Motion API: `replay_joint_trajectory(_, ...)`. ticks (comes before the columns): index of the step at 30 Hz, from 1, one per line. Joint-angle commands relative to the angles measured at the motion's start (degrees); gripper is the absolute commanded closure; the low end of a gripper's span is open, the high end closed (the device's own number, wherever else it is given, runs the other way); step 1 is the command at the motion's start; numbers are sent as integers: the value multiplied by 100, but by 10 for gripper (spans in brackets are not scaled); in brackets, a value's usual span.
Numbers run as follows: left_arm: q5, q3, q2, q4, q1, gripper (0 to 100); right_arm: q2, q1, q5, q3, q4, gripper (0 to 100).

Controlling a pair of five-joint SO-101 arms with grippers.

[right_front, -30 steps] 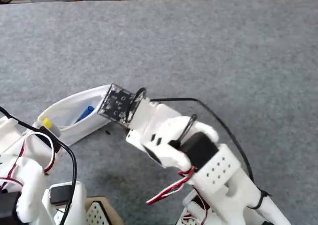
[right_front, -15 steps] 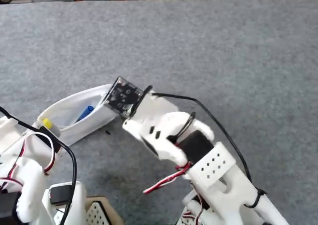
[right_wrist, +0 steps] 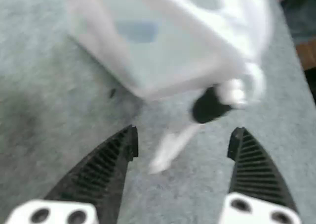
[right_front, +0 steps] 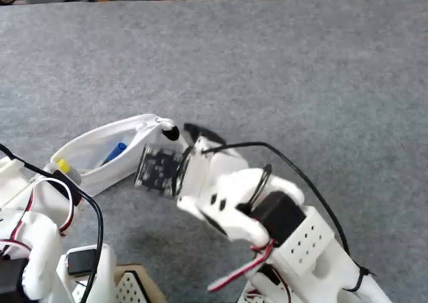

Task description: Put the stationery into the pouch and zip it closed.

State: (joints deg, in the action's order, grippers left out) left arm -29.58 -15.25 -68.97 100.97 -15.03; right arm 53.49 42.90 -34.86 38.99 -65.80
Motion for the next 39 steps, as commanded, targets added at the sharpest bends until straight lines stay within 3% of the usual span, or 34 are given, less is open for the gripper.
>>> replay_joint_trajectory(1, -18, 48, -18, -70, -57, 971, -207, -273, -211, -154, 475, 688)
replay_joint_trajectory(7, -18, 48, -26, -70, -57, 971, -848, -255, -167, -163, 1090, 688)
replay_joint_trajectory(17, -18, 31, -35, -97, -57, 971, -1314, -273, -176, -163, 1248, 690)
replay_joint_trajectory(26, -18, 31, -35, -88, -57, 971, -1314, -264, -193, -180, 1626, 985)
replay_joint_trajectory(39, -18, 22, -35, -88, -57, 971, -1253, -237, -141, -831, 1582, 956)
